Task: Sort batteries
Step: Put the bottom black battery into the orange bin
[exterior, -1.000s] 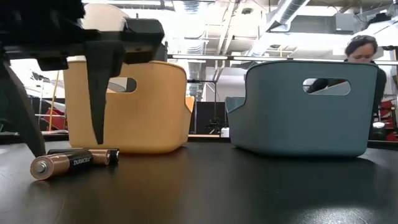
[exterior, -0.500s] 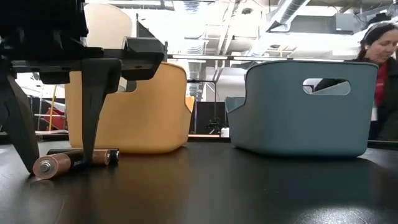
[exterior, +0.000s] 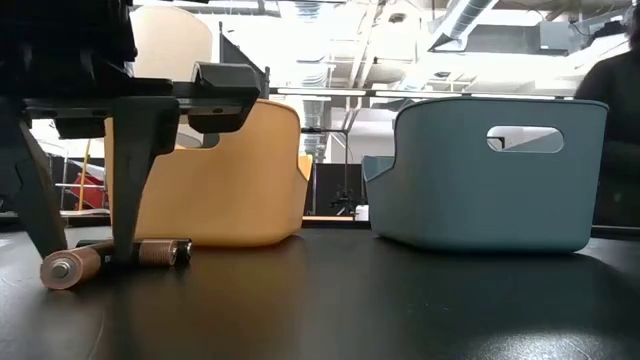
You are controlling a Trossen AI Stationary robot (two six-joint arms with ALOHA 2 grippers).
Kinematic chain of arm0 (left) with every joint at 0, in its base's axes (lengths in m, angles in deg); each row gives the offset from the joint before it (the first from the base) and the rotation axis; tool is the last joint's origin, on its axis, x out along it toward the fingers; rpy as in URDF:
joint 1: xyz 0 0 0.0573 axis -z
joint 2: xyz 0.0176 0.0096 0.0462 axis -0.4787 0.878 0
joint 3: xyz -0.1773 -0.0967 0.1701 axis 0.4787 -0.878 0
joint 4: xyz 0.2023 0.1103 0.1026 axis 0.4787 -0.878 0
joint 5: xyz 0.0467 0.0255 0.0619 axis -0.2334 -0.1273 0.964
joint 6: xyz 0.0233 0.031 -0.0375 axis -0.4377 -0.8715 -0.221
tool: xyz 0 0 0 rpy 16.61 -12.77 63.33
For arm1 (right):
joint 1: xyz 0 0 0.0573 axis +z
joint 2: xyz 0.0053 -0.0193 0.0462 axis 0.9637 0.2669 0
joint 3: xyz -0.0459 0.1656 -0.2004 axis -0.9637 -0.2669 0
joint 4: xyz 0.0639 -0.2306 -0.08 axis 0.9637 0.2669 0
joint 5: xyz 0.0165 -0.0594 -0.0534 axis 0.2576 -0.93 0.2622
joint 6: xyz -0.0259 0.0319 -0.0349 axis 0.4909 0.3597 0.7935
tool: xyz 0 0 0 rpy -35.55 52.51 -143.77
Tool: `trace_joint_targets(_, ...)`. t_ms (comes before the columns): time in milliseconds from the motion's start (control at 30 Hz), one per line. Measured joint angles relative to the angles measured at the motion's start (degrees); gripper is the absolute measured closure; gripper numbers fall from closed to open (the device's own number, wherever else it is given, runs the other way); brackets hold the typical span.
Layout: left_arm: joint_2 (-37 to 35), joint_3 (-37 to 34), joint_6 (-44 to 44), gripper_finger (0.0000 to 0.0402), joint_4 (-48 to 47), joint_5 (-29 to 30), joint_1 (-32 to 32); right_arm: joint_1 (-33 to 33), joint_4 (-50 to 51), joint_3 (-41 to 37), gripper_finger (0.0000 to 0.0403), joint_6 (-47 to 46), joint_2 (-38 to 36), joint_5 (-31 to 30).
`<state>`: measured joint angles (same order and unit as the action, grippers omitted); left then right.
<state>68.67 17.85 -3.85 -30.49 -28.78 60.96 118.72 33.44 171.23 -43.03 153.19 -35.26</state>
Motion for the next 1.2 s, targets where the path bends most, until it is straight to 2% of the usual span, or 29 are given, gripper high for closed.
trace_joint_targets(233,0.08,-0.05,-0.11,0.0366,2.20,0.24,-0.02,0.00,-0.01,0.00,0.0062,0.00,0.00,0.02)
trace_joint_targets(1000,0.13,-0.05,0.90,0.0366,7.48,0.40,0.00,0.01,0.01,0.00,0.0062,0.00,0.00,0.04)
trace_joint_targets(1200,-0.27,0.82,0.94,0.0367,11.08,4.80,0.00,0.02,0.01,0.00,0.0062,0.00,0.00,0.04)
